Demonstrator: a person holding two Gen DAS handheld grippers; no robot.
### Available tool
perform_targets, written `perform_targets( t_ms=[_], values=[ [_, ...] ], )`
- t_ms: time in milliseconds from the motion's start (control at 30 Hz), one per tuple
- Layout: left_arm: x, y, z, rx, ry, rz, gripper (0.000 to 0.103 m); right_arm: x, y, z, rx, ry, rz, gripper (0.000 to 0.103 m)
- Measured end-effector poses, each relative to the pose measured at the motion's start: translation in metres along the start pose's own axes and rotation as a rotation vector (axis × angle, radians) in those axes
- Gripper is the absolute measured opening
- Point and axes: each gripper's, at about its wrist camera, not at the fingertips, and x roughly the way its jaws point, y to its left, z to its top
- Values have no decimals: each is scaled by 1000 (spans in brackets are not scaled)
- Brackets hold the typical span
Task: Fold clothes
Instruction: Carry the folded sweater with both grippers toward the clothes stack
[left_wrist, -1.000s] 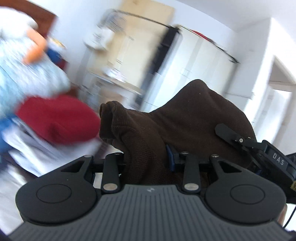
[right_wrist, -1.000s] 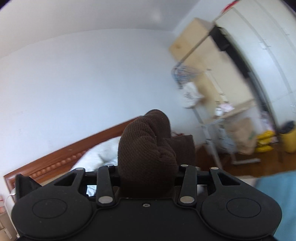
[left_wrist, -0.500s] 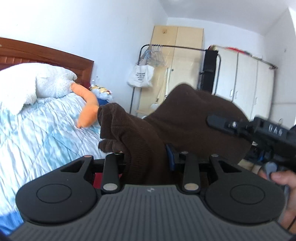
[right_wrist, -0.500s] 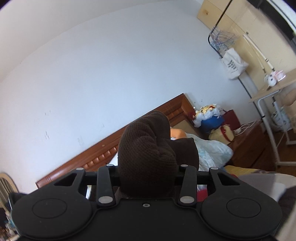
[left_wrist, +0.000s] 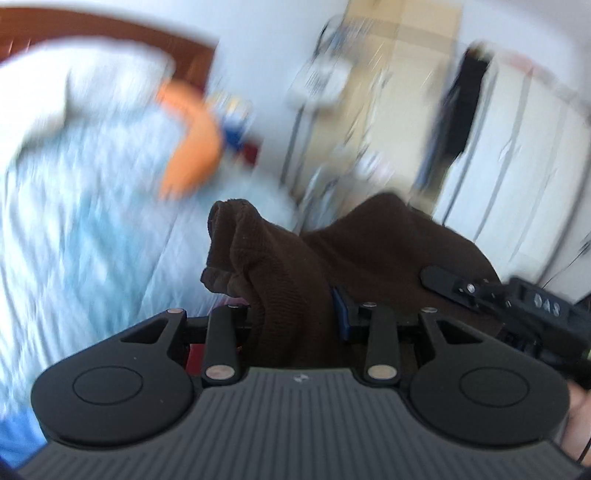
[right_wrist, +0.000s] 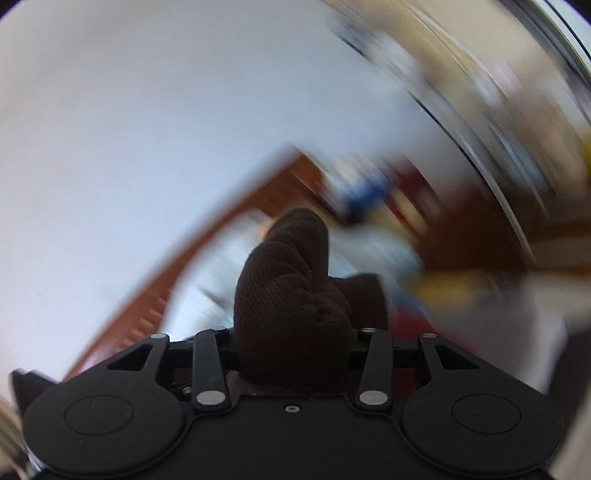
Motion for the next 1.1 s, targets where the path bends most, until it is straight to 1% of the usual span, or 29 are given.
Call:
perform_targets(
  t_ms=[33,67,100,167,233,267,333,367,400,433,467,500,533,567,600,633,667,700,733,767,833,867,900,933,967,1033,1100],
  values=[
    [15,11,-10,-54,52,-6,34,7,-14,-6,17,39,-14,48],
    [24,20,-18,-104,76,-18,39,8,-23,-11,25,49,-1,47],
    [29,28,-23,-138,75,-43,44,6,-31,-15,32,51,19,47],
    [27,33,-27,-172,50,-82,46,-1,-32,-17,24,38,27,47],
    [23,29,-26,-175,25,-76,44,0,-18,-9,-57,43,-12,48],
    [21,25,-25,-175,7,-66,42,2,-5,-4,-136,39,-38,48],
    [13,11,-23,-125,-45,-43,41,2,24,9,-280,10,-27,47],
    [12,5,-22,-110,-64,-44,41,1,31,19,-294,-4,-10,47],
    [12,1,-20,-117,-78,-54,41,1,36,29,-291,-17,9,47],
    [15,0,-19,-134,-73,-52,42,2,35,38,-272,-21,3,47],
    [19,0,-17,-153,-63,-47,44,6,28,44,-250,-7,-18,49],
    [26,-2,-18,-160,-45,-12,45,13,17,47,-241,38,-54,52],
    [33,-4,-20,-163,-24,31,46,26,3,48,-248,114,-96,53],
    [41,-5,-22,-167,-4,73,51,38,-17,48,-229,190,-137,59],
    [41,-6,-23,-168,0,83,60,43,-34,49,-160,209,-148,60],
    [40,-6,-24,-168,-2,84,63,39,-48,51,-62,199,-128,60],
    [38,-6,-25,-168,-3,85,63,33,-53,54,-6,185,-109,61],
    [36,-6,-25,-168,-5,85,63,23,-52,54,5,170,-108,68],
    [29,-9,-23,-152,-14,87,63,12,-43,53,-45,147,-147,71],
    [16,-13,-20,-127,-49,98,61,1,-32,51,-111,122,-197,74],
    [-10,-20,-14,-76,-135,126,61,-21,-5,44,-254,62,-306,74],
    [-23,-22,-12,-66,-183,130,61,-31,10,39,-345,5,-375,74],
    [-37,-24,-11,-61,-234,132,61,-37,23,36,-428,-46,-413,74],
    [-45,-25,-9,-55,-258,126,61,-42,35,33,-508,-93,-439,74],
    [-48,-27,-7,-37,-260,109,61,-45,47,28,-588,-123,-443,73],
    [-40,-34,-3,10,-207,61,60,-44,66,19,-713,-152,-409,73],
    [-18,-38,-6,41,-104,50,60,-34,73,14,-773,-116,-354,72]
  ],
)
